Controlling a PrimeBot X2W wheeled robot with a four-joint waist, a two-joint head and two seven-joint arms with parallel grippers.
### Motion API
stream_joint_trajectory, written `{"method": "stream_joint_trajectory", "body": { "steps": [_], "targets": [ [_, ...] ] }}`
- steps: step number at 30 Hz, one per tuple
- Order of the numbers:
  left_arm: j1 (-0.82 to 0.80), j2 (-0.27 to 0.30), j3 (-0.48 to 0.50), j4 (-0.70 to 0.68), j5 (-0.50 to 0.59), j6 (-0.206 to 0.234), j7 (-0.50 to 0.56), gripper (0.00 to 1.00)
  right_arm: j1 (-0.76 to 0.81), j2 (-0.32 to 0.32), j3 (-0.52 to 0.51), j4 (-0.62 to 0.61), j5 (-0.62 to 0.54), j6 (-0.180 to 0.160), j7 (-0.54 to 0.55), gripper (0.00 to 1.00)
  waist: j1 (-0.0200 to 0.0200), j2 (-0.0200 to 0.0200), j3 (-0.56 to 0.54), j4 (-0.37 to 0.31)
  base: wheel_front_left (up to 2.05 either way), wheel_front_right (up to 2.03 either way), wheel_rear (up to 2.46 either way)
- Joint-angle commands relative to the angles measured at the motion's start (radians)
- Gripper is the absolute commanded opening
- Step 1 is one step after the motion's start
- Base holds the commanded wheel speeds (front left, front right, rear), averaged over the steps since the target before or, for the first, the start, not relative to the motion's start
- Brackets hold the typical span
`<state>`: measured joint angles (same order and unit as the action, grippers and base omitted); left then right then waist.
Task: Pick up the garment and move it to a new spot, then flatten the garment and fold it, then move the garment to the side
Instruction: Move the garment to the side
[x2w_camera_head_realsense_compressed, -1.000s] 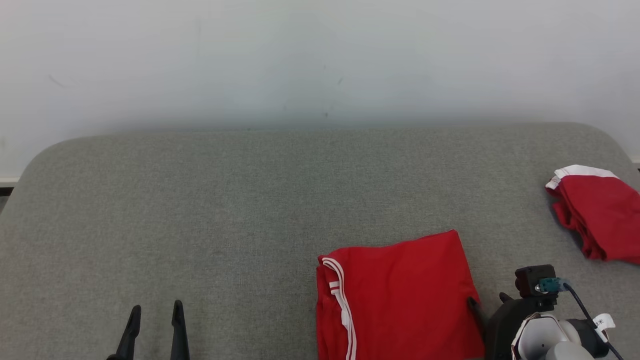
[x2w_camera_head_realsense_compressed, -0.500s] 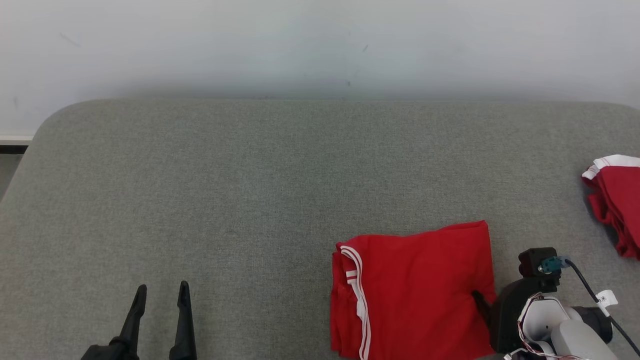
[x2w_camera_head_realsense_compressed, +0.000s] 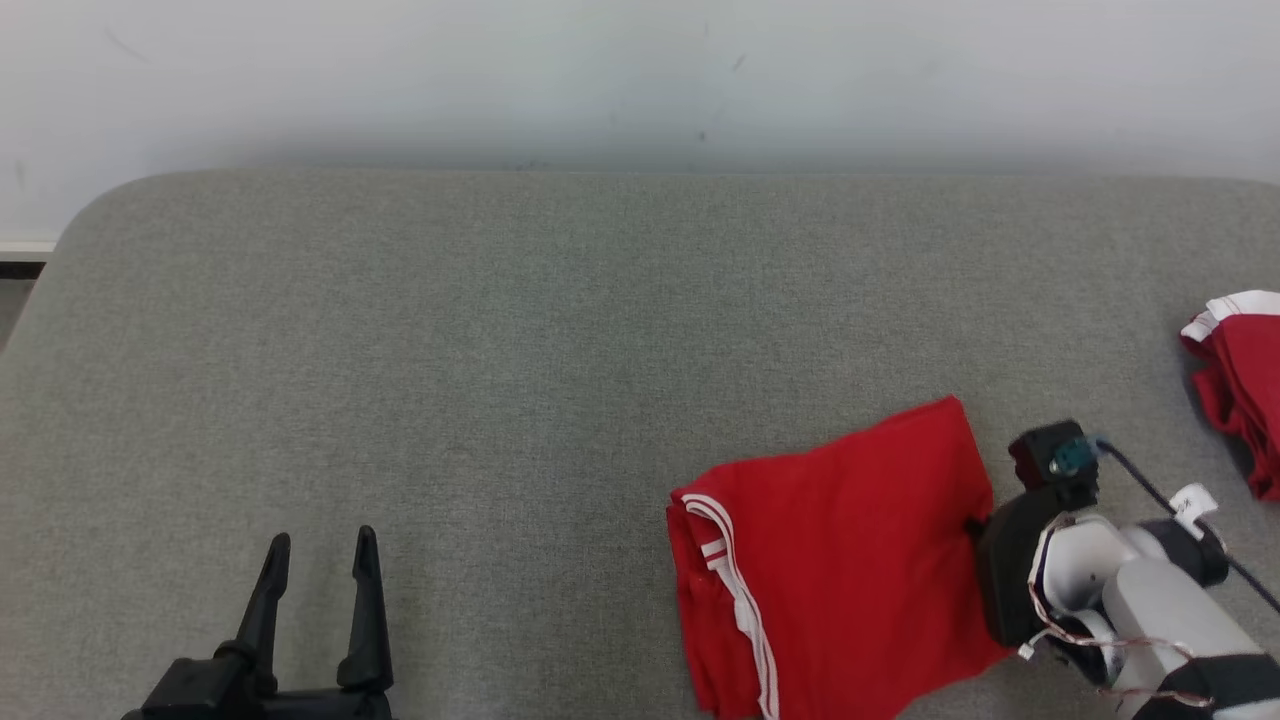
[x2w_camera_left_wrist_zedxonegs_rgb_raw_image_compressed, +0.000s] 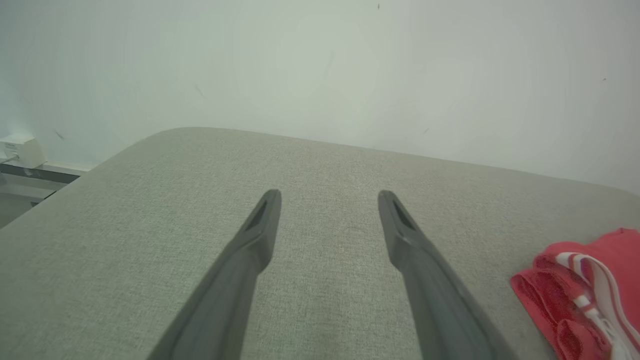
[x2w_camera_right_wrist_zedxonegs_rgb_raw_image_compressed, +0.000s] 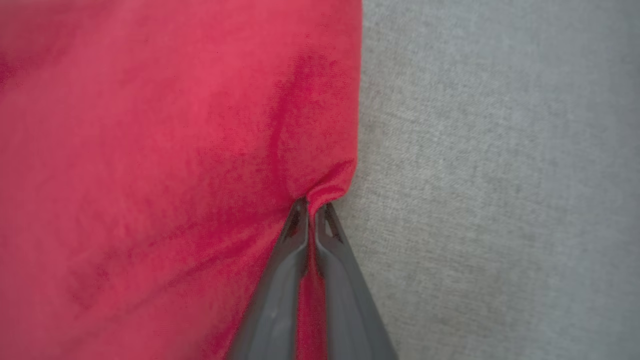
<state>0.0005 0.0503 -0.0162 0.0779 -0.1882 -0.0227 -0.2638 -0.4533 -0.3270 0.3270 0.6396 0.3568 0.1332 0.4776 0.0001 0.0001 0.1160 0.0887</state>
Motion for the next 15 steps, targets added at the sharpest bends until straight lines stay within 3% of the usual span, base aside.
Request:
{"method": "stream_joint_trajectory", "body": {
  "steps": [1, 7, 15],
  "targets": [
    [-0.014, 0.0, 0.003, -0.006, -0.01, 0.003, 0.0, 1.0, -0.025, -0.021, 0.008, -0.003, -0.009, -0.005, 0.006, 0.0, -0.0001, -0.0001, 0.008, -0.008, 0.0, 0.0, 0.0],
    [-0.036, 0.0, 0.001, -0.026, -0.018, 0.007, 0.0, 1.0, -0.192, -0.106, 0.101, -0.082, 0.007, -0.004, 0.068, 0.0, -0.0001, -0.0001, 0.039, -0.042, 0.0, 0.0, 0.0],
    [-0.075, 0.0, 0.003, -0.053, -0.017, 0.008, 0.0, 1.0, -0.364, -0.192, 0.119, -0.142, 0.045, -0.004, 0.132, 0.0, -0.0001, -0.0001, 0.095, -0.128, 0.0, 0.0, 0.0]
  ]
}}
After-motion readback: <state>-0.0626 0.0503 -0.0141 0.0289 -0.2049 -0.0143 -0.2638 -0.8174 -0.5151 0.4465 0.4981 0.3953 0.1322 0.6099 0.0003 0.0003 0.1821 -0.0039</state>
